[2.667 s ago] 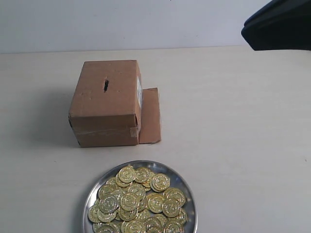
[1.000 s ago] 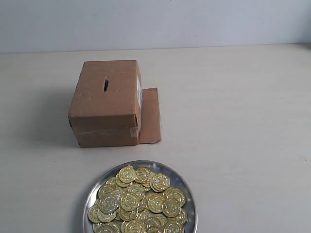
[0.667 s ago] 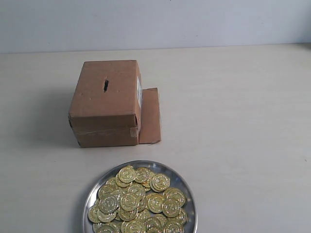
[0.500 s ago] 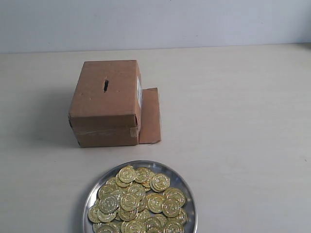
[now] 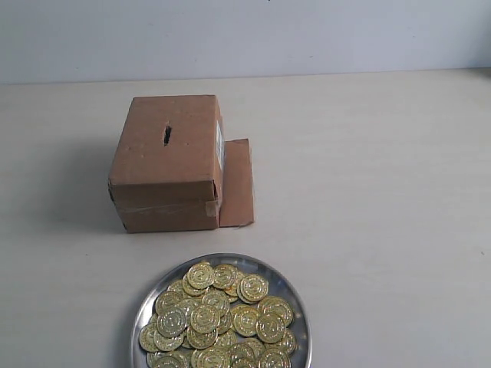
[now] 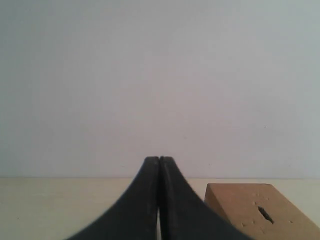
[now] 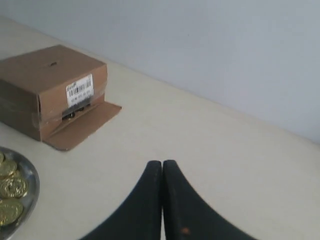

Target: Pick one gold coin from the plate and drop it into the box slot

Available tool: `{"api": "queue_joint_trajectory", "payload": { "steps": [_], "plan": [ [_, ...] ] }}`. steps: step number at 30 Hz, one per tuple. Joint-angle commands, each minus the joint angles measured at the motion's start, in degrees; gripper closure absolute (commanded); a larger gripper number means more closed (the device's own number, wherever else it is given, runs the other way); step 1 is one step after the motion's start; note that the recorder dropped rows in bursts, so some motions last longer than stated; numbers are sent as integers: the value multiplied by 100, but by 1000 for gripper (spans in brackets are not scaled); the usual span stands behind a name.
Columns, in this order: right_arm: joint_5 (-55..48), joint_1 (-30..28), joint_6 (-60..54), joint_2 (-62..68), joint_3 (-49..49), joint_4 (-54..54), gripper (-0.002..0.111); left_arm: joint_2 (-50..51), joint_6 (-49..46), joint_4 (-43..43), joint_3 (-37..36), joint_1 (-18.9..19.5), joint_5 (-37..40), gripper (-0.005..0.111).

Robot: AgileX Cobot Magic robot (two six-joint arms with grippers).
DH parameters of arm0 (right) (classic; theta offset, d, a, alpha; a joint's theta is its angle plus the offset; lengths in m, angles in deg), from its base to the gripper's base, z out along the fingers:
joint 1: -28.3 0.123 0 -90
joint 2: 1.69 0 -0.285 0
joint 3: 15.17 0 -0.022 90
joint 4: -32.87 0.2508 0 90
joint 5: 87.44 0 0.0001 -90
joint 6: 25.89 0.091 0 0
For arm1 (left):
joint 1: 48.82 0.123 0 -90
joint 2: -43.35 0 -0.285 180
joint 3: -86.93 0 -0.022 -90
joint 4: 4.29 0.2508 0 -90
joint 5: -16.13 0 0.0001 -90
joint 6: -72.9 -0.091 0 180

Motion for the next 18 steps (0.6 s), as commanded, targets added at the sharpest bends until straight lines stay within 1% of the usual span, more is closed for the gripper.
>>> {"api": "queue_joint_trajectory", "payload": {
  "steps": [1,9,11,18],
  "plan": [
    [167,-29,-11,-149,660,-26,108,-22,-27,17,-176,21,36,107],
    [332,-29,-339,-452,1442,-29,108,-22,-27,27,-439,21,118,107],
    [502,-29,-351,-494,1454,16,108,-22,-27,27,-439,21,127,107],
    [516,-29,-351,-535,1454,156,108,-22,-27,27,-439,21,127,107]
  ]
}}
